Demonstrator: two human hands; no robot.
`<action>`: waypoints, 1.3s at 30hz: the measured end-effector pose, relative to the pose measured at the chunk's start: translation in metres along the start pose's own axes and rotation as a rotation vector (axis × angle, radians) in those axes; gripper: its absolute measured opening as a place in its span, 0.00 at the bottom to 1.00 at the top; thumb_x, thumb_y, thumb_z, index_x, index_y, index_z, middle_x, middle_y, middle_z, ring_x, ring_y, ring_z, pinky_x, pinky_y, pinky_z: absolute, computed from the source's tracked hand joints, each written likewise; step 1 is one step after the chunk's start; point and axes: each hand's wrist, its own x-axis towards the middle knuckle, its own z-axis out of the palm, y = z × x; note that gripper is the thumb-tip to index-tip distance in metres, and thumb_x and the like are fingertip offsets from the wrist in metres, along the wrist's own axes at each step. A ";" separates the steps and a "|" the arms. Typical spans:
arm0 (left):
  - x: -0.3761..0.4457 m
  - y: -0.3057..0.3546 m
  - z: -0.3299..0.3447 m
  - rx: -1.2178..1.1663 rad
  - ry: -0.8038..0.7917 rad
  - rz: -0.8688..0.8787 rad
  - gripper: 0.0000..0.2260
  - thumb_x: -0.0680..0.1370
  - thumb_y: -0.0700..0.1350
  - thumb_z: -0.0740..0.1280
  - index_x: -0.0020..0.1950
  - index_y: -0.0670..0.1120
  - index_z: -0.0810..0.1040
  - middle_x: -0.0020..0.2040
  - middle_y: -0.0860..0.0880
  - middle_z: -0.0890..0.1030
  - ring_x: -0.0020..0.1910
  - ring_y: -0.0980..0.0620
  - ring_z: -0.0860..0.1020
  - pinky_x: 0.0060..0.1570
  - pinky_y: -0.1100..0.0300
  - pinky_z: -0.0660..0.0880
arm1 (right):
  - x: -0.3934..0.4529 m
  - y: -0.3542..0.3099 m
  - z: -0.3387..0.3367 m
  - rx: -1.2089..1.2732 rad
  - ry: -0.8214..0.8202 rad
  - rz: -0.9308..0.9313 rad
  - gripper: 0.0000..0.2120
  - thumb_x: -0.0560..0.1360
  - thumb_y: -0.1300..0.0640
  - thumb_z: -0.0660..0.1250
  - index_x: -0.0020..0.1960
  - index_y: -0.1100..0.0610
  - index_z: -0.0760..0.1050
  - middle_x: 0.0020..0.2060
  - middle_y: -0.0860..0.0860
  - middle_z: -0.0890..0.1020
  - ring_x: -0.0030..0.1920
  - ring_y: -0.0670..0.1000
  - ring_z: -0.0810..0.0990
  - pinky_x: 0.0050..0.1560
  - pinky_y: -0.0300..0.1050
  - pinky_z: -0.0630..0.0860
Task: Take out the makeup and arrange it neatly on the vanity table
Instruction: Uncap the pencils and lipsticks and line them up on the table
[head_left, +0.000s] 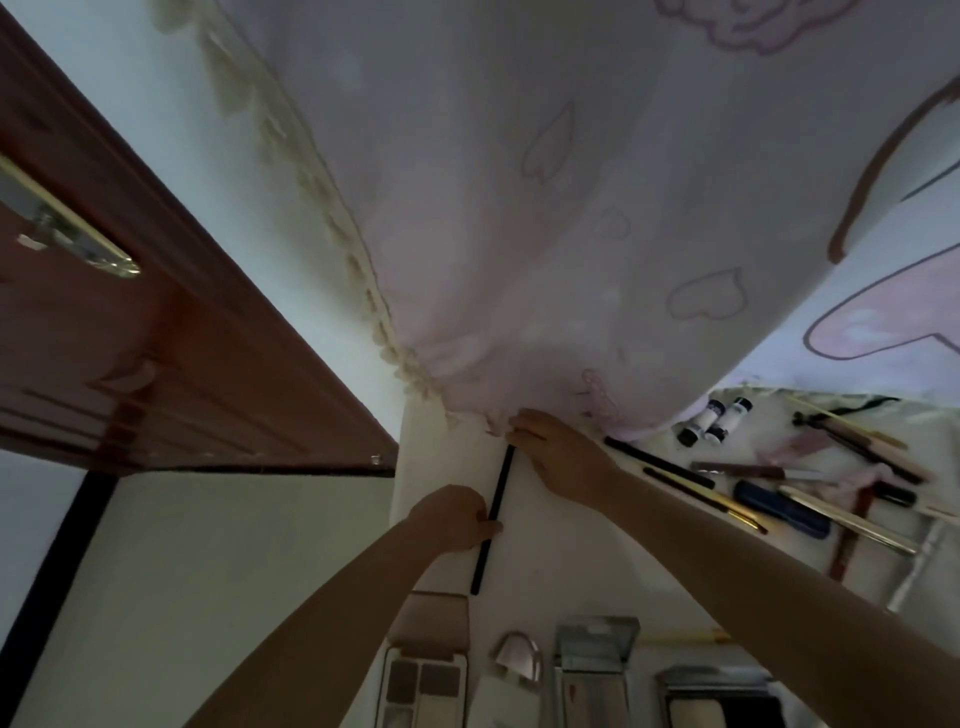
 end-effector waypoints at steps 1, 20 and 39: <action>0.000 0.002 0.000 0.014 -0.003 0.015 0.19 0.78 0.52 0.60 0.40 0.38 0.77 0.37 0.48 0.74 0.46 0.47 0.76 0.47 0.60 0.70 | -0.011 0.003 -0.004 -0.020 0.028 0.030 0.19 0.56 0.79 0.72 0.47 0.69 0.80 0.44 0.65 0.83 0.44 0.65 0.83 0.40 0.60 0.79; -0.006 0.020 -0.005 0.313 0.353 0.020 0.16 0.80 0.50 0.54 0.59 0.41 0.72 0.60 0.45 0.76 0.59 0.47 0.73 0.55 0.57 0.69 | -0.089 0.071 -0.056 -0.495 -0.506 0.661 0.16 0.75 0.59 0.57 0.61 0.53 0.72 0.61 0.51 0.74 0.63 0.53 0.68 0.58 0.46 0.67; -0.065 0.113 -0.005 0.553 0.978 0.942 0.06 0.66 0.40 0.72 0.32 0.42 0.77 0.26 0.47 0.77 0.22 0.52 0.74 0.19 0.67 0.67 | -0.112 -0.009 -0.148 0.004 -0.274 0.247 0.12 0.79 0.59 0.54 0.59 0.59 0.70 0.42 0.49 0.75 0.44 0.48 0.75 0.42 0.34 0.66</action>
